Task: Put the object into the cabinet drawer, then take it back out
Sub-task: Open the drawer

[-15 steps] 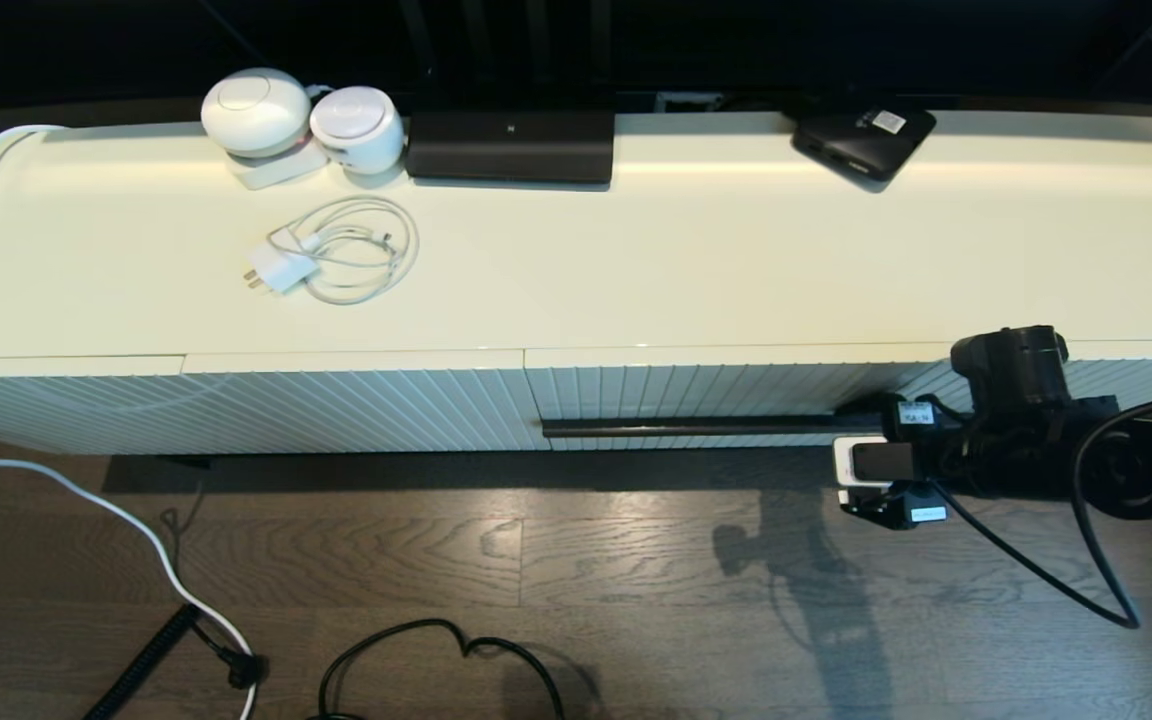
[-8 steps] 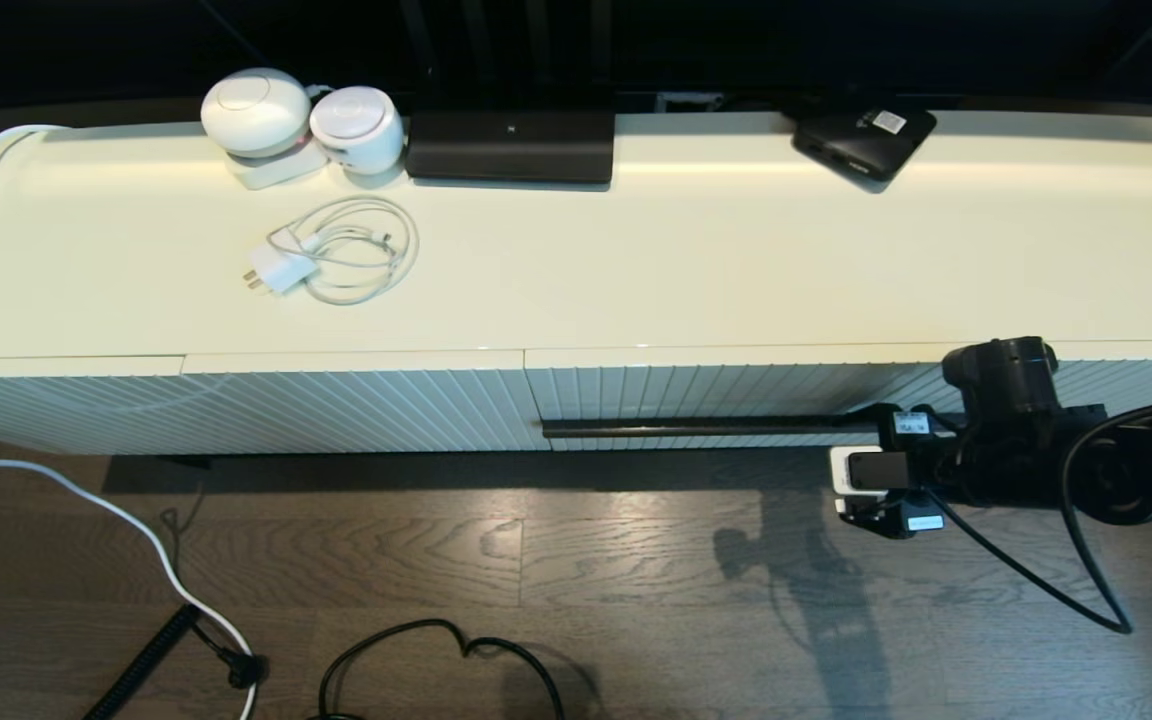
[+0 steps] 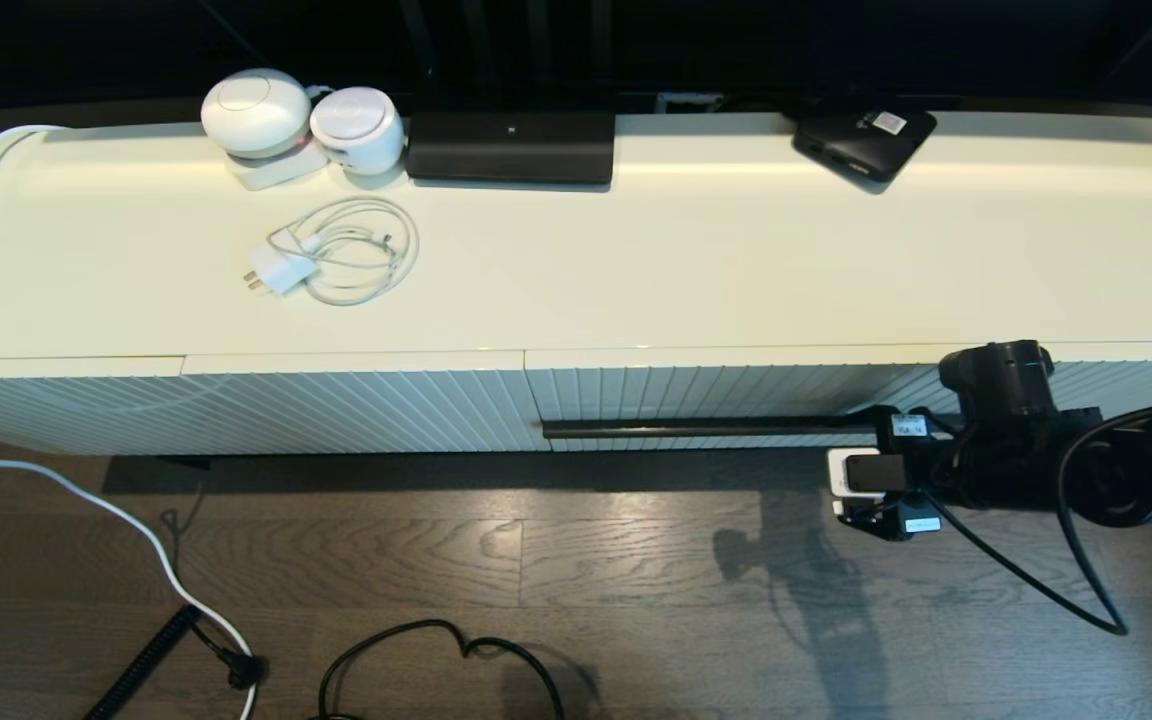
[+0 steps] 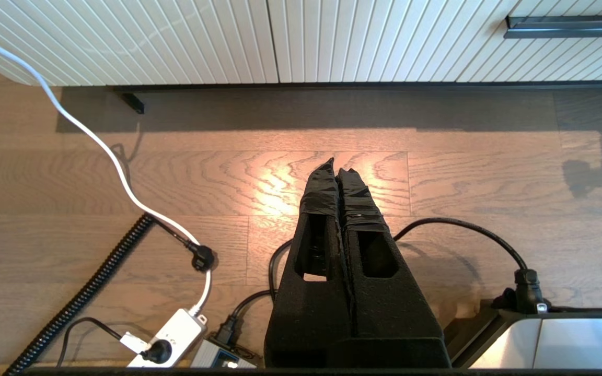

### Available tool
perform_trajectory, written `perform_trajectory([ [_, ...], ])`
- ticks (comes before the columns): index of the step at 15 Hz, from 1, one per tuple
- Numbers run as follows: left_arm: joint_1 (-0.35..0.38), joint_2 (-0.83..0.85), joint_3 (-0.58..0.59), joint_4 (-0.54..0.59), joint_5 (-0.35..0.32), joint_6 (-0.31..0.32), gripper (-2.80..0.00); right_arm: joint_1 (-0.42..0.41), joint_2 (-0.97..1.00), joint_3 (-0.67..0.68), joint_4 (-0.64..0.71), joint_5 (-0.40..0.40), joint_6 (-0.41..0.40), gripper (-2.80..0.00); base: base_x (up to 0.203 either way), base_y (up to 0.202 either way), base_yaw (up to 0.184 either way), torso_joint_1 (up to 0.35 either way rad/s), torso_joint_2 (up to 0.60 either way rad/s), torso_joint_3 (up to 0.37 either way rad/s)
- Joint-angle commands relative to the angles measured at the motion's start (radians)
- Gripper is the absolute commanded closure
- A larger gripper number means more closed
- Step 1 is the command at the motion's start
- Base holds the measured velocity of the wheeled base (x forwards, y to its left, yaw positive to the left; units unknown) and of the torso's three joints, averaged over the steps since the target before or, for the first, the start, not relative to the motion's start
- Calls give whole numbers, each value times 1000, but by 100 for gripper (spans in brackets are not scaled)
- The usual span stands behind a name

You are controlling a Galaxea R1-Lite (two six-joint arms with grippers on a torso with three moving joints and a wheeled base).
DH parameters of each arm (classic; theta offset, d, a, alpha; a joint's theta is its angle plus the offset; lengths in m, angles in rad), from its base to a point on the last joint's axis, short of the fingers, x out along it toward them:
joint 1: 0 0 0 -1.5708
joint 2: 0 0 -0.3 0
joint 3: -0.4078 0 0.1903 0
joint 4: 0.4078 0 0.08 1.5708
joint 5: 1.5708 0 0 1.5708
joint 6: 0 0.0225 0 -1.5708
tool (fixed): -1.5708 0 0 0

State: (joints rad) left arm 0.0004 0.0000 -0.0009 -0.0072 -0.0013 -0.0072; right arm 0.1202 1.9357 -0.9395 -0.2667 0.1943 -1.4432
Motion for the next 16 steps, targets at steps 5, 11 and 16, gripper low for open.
perform_trajectory([
  [5,0,0,1,0,0,0,0,3,-21,63,6,2,-6,-280,0,0,0,0,0,0],
  [11,0,0,-1,0,0,0,0,5,-76,127,12,0,-3,-280,0,0,0,0,0,0],
  [16,1,0,-1,0,0,0,0,8,-127,217,4,-2,-1,-280,0,0,0,0,0,0],
])
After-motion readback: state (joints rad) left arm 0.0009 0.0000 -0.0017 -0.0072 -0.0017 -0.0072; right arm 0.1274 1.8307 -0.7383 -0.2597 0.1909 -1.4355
